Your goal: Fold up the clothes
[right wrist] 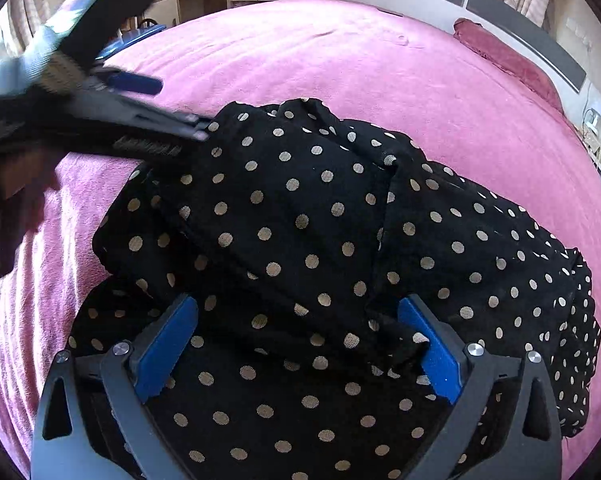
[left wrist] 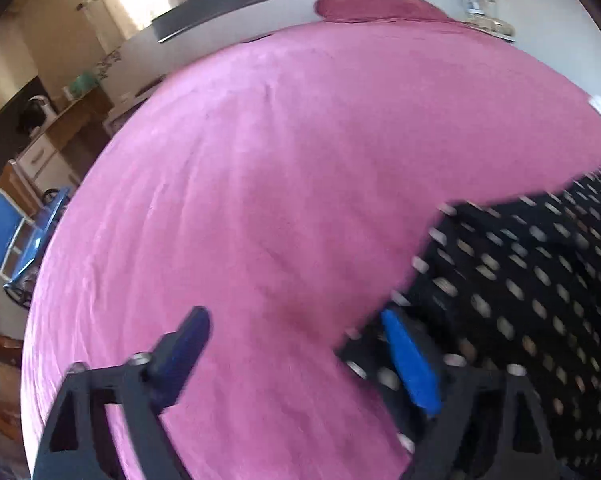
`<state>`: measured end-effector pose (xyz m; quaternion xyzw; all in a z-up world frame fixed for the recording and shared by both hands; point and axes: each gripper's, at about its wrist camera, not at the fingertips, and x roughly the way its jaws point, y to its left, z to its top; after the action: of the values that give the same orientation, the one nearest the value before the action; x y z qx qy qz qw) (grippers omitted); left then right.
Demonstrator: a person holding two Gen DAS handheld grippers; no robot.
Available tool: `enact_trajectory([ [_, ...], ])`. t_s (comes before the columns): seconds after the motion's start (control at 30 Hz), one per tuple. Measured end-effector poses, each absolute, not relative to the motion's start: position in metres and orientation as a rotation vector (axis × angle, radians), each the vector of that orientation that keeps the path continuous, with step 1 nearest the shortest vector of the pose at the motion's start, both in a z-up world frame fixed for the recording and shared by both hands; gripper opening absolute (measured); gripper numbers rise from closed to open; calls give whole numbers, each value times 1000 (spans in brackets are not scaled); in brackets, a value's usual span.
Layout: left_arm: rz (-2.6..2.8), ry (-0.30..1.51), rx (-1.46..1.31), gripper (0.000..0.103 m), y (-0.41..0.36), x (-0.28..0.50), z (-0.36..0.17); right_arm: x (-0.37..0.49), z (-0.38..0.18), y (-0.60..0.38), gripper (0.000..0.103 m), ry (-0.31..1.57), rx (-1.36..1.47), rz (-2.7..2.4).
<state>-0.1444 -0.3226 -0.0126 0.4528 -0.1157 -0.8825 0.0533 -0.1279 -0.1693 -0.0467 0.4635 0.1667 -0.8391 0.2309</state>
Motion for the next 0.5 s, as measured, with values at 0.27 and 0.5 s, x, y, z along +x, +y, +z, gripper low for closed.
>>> enact_trajectory([
  [0.27, -2824, -381, 1301, 90, -310, -111, 12, -132, -46, -172, 103, 449, 1283, -2301],
  [0.5, -2707, -291, 1387, 94, -321, -120, -16, -132, -43, -176, 103, 467, 1285, -2286],
])
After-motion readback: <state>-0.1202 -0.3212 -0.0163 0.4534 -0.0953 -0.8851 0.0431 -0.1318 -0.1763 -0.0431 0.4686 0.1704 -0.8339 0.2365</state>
